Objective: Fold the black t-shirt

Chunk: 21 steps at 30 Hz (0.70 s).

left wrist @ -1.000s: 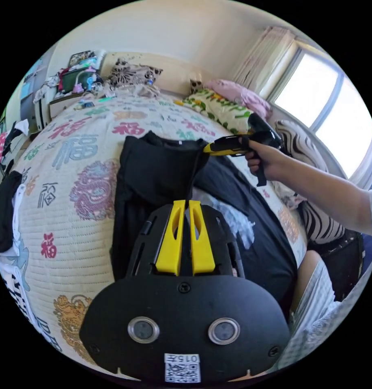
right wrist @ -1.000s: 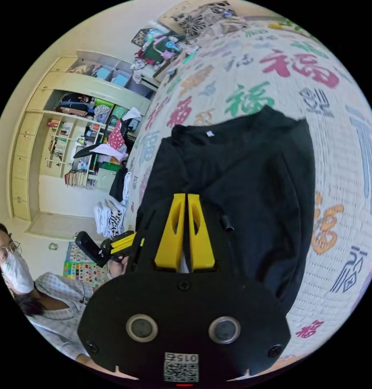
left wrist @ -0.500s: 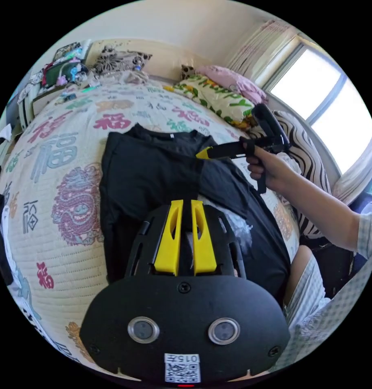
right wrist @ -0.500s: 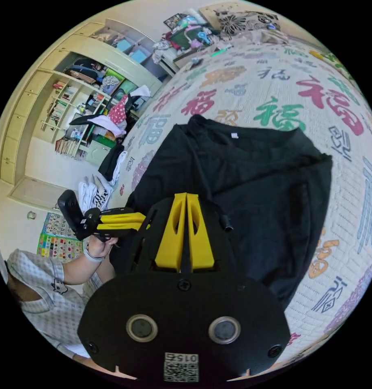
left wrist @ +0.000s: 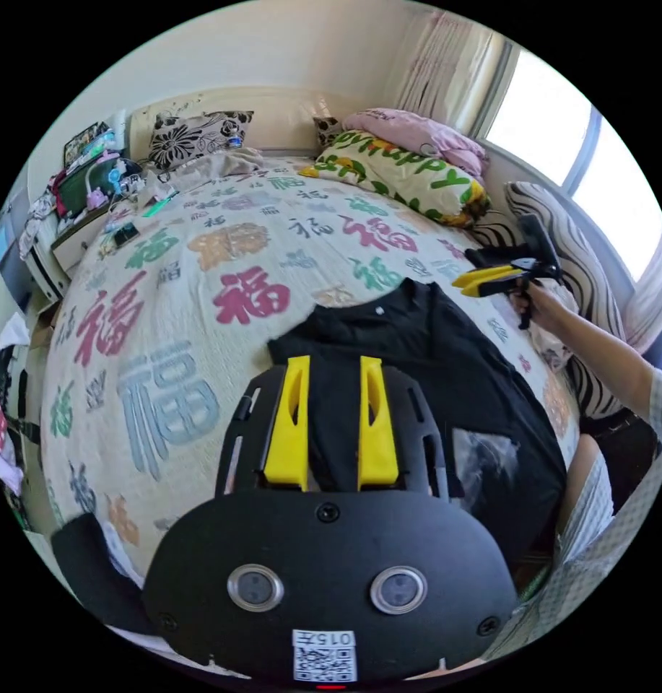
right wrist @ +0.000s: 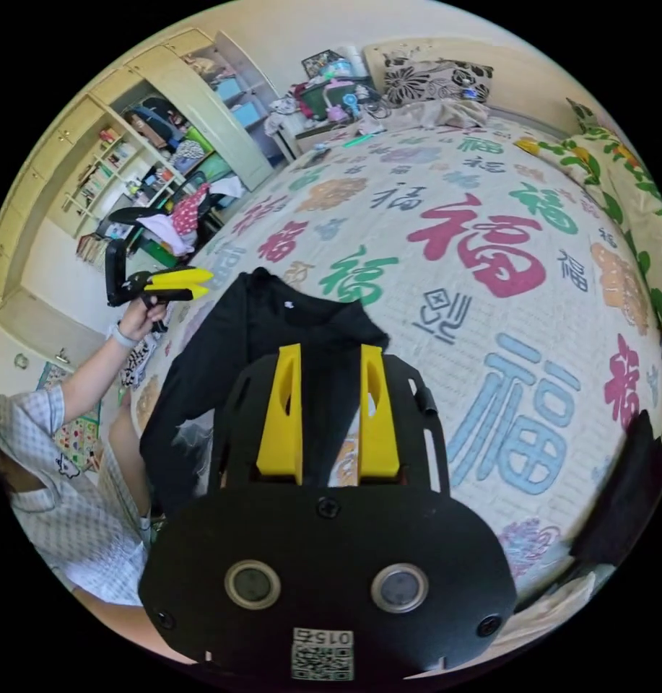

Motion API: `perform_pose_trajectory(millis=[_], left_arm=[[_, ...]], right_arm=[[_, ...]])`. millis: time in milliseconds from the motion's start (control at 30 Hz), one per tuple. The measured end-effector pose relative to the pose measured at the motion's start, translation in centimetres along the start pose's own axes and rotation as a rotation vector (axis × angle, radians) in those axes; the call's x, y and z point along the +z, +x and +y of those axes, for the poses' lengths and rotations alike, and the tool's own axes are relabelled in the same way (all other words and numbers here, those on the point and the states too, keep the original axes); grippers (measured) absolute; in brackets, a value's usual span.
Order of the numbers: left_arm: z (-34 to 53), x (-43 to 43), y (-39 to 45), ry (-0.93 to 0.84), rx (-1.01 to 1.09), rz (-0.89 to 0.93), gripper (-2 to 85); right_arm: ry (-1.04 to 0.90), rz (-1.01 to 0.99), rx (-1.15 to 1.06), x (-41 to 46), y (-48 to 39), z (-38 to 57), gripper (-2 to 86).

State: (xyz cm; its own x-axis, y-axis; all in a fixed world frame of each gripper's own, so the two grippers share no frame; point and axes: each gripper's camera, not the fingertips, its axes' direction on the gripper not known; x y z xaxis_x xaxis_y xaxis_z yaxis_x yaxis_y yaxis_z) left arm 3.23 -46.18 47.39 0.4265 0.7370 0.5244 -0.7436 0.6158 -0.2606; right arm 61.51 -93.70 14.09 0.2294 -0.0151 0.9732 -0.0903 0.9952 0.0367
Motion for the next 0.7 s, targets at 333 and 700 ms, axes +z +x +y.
perform_pose_trajectory(millis=[333,700], left_arm=[[-5.6,9.9,-1.1,-0.246,0.027,0.060,6.2],[-9.2,6.0,0.4,-0.112,-0.005,0.043,0.2]], right_arm=[[-0.157,0.003,0.087,0.8,1.1,-1.0,7.3],[-0.057,0.077,0.109,-7.6,-2.6,0.7,-0.9]])
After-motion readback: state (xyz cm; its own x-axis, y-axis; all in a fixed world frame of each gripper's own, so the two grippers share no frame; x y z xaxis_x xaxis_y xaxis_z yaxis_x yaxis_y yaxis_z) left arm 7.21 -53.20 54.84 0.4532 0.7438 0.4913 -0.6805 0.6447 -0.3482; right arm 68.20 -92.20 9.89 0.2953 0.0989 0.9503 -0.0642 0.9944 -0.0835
